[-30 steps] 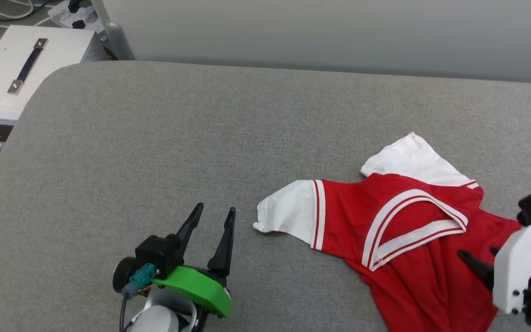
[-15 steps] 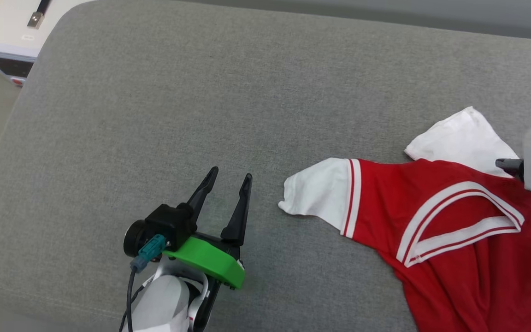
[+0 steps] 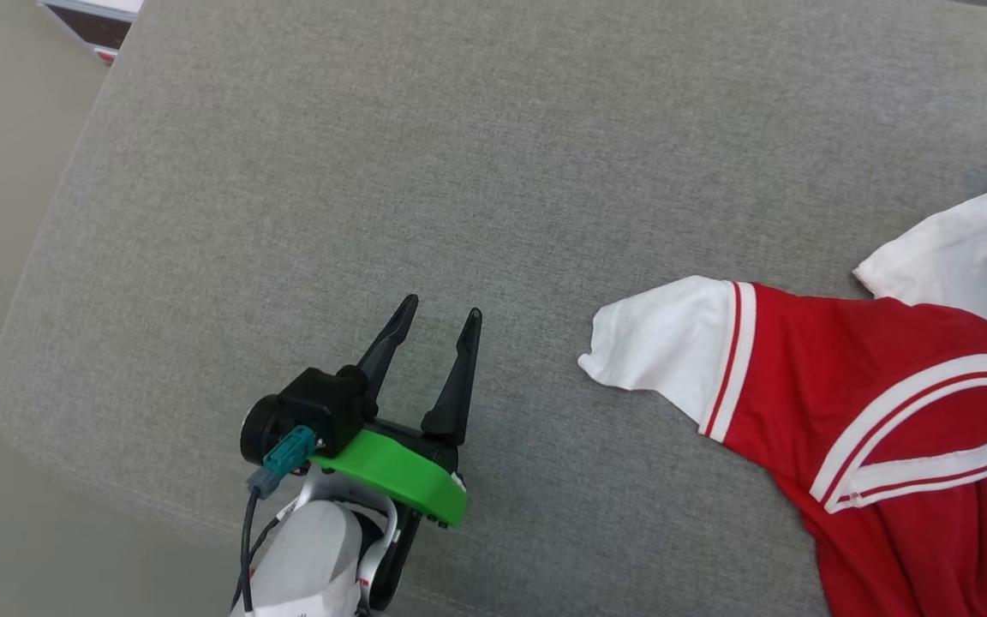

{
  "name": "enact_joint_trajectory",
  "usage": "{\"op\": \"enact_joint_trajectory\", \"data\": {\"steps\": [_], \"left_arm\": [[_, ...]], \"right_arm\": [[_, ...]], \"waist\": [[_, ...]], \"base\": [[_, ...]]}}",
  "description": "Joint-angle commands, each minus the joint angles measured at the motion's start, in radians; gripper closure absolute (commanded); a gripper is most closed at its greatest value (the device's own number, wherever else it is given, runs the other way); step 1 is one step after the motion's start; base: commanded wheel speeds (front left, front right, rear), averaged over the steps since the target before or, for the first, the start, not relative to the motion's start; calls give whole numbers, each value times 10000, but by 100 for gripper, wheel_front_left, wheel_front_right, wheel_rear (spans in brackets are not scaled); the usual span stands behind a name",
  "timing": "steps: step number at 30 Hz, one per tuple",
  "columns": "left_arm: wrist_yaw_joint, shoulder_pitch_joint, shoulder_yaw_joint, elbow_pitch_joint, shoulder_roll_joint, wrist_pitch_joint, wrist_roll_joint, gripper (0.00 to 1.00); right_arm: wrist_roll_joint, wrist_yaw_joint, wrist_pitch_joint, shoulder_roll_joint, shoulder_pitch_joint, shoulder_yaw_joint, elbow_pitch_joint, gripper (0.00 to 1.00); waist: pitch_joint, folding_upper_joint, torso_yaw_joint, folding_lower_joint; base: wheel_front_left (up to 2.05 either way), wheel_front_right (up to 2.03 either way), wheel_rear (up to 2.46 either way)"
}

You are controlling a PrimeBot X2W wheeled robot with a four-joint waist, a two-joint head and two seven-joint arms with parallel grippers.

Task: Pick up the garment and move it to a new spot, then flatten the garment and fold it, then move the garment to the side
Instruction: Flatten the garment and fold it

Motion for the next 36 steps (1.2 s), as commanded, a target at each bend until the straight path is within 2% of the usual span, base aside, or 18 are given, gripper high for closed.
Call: {"op": "enact_joint_trajectory", "data": {"steps": [1, 9, 11, 12, 19, 26, 36], "left_arm": [[-31, -233, 5, -43, -52, -59, -70, 0], [-31, -246, 120, -63, -101, -59, -81, 0], [-31, -251, 147, -48, -109, -59, -73, 0], [-31, -254, 157, -31, -112, -59, -69, 0], [-31, -249, 218, 90, -124, -59, -26, 0], [-31, -113, 278, 152, -42, -59, 24, 0], [-31, 89, 368, 104, 88, -59, 45, 0]], "right_arm": [[-100, -9, -40, -37, -157, 38, 174, 0], [196, -9, 155, 5, 119, 464, 824, 0], [262, -9, 247, -78, 265, 693, 839, 78], [299, -9, 255, -161, 332, 829, 825, 100], [579, -9, -99, -375, 449, 750, 902, 100], [420, -9, -757, -607, 642, 232, 1200, 100], [-674, -9, -1456, -1249, 1325, -1592, 1656, 100]], "waist": [[187, 0, 161, -1], [370, 0, 186, -1], [379, 0, 160, -1], [372, 0, 143, -1], [101, 0, -60, -1], [-376, 0, -326, -1], [-662, 0, -679, -1]], "base": [[0, 0, 0], [0, 0, 0], [0, 0, 0], [0, 0, 0], [0, 0, 0], [0, 0, 0], [0, 0, 0]]}}
